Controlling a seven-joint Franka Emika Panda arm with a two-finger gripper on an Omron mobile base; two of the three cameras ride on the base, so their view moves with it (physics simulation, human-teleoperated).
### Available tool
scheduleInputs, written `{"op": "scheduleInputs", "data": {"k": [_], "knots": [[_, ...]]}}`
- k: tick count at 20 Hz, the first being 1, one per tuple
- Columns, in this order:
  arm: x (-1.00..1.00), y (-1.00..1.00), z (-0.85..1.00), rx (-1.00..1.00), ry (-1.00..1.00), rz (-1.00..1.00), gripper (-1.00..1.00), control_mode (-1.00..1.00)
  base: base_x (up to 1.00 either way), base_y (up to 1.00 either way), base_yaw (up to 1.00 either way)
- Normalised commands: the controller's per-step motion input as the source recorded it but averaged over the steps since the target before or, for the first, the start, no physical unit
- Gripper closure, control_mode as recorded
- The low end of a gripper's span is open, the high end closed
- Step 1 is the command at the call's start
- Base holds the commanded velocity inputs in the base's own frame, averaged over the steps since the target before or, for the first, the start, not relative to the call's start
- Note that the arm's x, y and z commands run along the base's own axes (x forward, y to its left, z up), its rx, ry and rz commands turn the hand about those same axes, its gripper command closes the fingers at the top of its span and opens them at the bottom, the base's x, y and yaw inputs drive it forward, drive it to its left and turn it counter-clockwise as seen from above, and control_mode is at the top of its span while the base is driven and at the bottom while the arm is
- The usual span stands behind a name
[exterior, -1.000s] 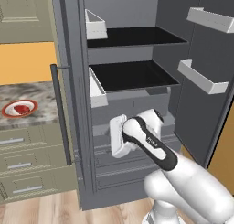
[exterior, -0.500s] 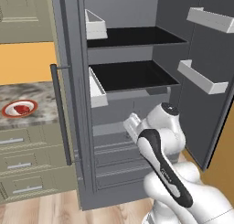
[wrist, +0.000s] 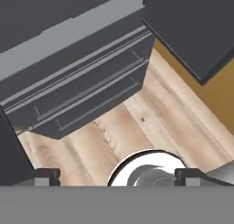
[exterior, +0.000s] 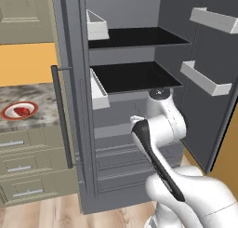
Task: Place one of the steaks on the plate and the other in the bowl. Then place the bowl in the fridge.
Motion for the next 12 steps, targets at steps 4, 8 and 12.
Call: {"op": "scheduleInputs", "data": {"k": [4,8,12], "knots": [[-0.63,-0.18,0.1,0.08,0.02,0.48,-1.0,-1.0,0.0,0.0,0.0],[-0.62,-0.38,-0.16,0.26,0.01,0.33,-1.0,-1.0,0.0,0.0,0.0],[0.0,0.0,0.0,0.0,0.0,0.01,-1.0,-1.0,0.0,0.0,0.0]]}}
